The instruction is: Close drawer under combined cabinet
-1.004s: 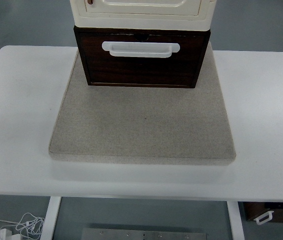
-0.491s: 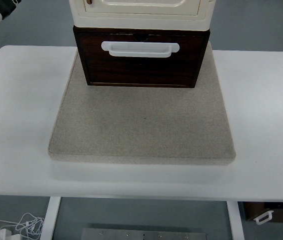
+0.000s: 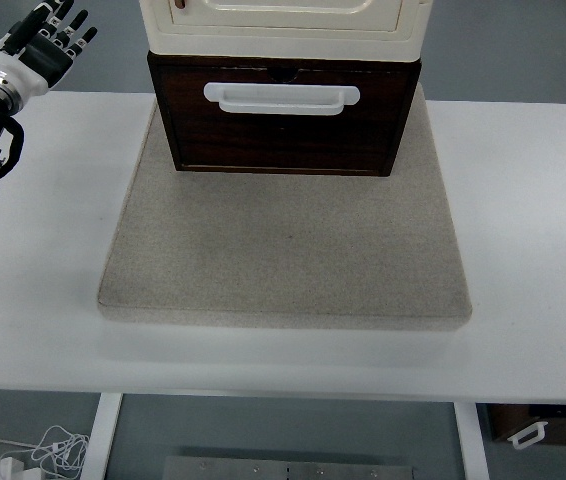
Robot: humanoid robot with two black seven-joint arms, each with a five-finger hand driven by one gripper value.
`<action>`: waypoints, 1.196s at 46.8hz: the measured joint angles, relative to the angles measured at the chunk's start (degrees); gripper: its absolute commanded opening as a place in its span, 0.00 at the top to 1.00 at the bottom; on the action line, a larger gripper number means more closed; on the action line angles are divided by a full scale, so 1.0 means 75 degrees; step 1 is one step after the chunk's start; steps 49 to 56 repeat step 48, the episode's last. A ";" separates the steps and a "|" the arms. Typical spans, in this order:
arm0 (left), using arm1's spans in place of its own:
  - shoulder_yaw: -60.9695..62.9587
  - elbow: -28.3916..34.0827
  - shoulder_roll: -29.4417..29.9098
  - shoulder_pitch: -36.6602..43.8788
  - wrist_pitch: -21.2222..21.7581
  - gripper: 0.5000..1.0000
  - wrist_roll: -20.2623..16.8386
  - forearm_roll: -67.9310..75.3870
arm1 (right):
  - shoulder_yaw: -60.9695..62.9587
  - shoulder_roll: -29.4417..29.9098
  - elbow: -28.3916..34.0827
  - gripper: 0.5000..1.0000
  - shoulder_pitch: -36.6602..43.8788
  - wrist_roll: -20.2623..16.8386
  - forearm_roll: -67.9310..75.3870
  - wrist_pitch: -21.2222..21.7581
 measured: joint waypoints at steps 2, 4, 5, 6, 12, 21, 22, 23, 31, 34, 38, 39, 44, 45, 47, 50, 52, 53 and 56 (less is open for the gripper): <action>0.0003 0.0000 -0.0066 0.0001 0.0033 0.00 -0.0037 -0.0032 | 0.0000 0.0000 0.0000 0.10 0.0006 0.0001 0.0000 0.0000; 0.0004 0.0000 -0.0117 0.0002 0.0049 0.00 -0.0074 -0.0042 | 0.0000 0.0000 -0.0004 0.10 0.0008 0.0001 0.0000 0.0000; 0.0004 0.0003 -0.0162 0.0002 0.0063 0.00 -0.0096 -0.0045 | 0.0000 0.0000 -0.0005 0.10 0.0005 0.0001 0.0000 0.0000; 0.0006 0.0006 -0.0217 0.0007 0.0074 0.00 -0.0113 -0.0045 | 0.0000 0.0000 -0.0004 0.10 0.0003 0.0001 0.0000 0.0000; 0.0006 0.0011 -0.0462 0.0008 0.0222 0.00 -0.0187 -0.0054 | 0.0000 0.0000 0.0001 0.10 0.0010 0.0001 0.0000 0.0000; -0.0014 0.0011 -0.0611 0.0013 0.0411 0.00 -0.0418 -0.0064 | 0.0021 0.0000 0.0002 0.10 0.0003 0.0000 0.0001 0.0009; -0.0015 0.0011 -0.0616 0.0019 0.0412 0.00 -0.0436 -0.0069 | 0.0032 0.0000 0.0002 0.10 0.0002 0.0001 0.0001 0.0020; -0.0015 0.0011 -0.0619 0.0022 0.0412 0.00 -0.0447 -0.0084 | 0.0034 0.0000 0.0002 0.10 0.0004 0.0000 0.0003 0.0029; -0.0016 0.0011 -0.0632 0.0025 0.0414 0.00 -0.0480 -0.0381 | 0.0001 0.0000 0.0003 0.10 -0.0023 0.0000 0.0036 0.0048; -0.0016 0.0011 -0.0632 0.0031 0.0419 0.00 -0.0496 -0.0409 | 0.0000 0.0000 0.0003 0.10 -0.0023 0.0001 0.0037 0.0048; -0.0016 0.0011 -0.0632 0.0069 0.0482 0.00 -0.0573 -0.0416 | 0.0000 0.0000 0.0003 0.10 -0.0025 0.0000 0.0036 0.0047; -0.0016 0.0011 -0.0632 0.0071 0.0499 0.00 -0.0580 -0.0417 | 0.0000 0.0000 0.0003 0.10 -0.0025 0.0000 0.0035 0.0048; -0.0010 0.0003 -0.0632 0.0072 0.0516 0.00 -0.0598 -0.0417 | 0.0016 0.0000 0.0003 0.10 -0.0025 0.0000 0.0028 0.0048; -0.0008 0.0002 -0.0632 0.0072 0.0516 0.00 -0.0599 -0.0417 | 0.0024 0.0000 0.0003 0.10 -0.0025 0.0001 0.0028 0.0047; -0.0007 -0.0009 -0.0632 0.0072 0.0516 0.00 -0.0600 -0.0417 | 0.0035 0.0000 0.0003 0.10 -0.0025 0.0000 0.0028 0.0048; -0.0007 -0.0012 -0.0632 0.0072 0.0516 0.00 -0.0600 -0.0417 | 0.0046 0.0000 0.0003 0.10 -0.0021 0.0000 0.0032 0.0048; -0.0007 -0.0012 -0.0632 0.0072 0.0516 0.00 -0.0600 -0.0417 | 0.0046 0.0000 0.0003 0.10 -0.0021 0.0000 0.0032 0.0048; -0.0007 -0.0012 -0.0632 0.0072 0.0516 0.00 -0.0600 -0.0417 | 0.0046 0.0000 0.0003 0.10 -0.0021 0.0000 0.0032 0.0048; -0.0007 -0.0012 -0.0632 0.0072 0.0516 0.00 -0.0600 -0.0417 | 0.0046 0.0000 0.0003 0.10 -0.0021 0.0000 0.0032 0.0048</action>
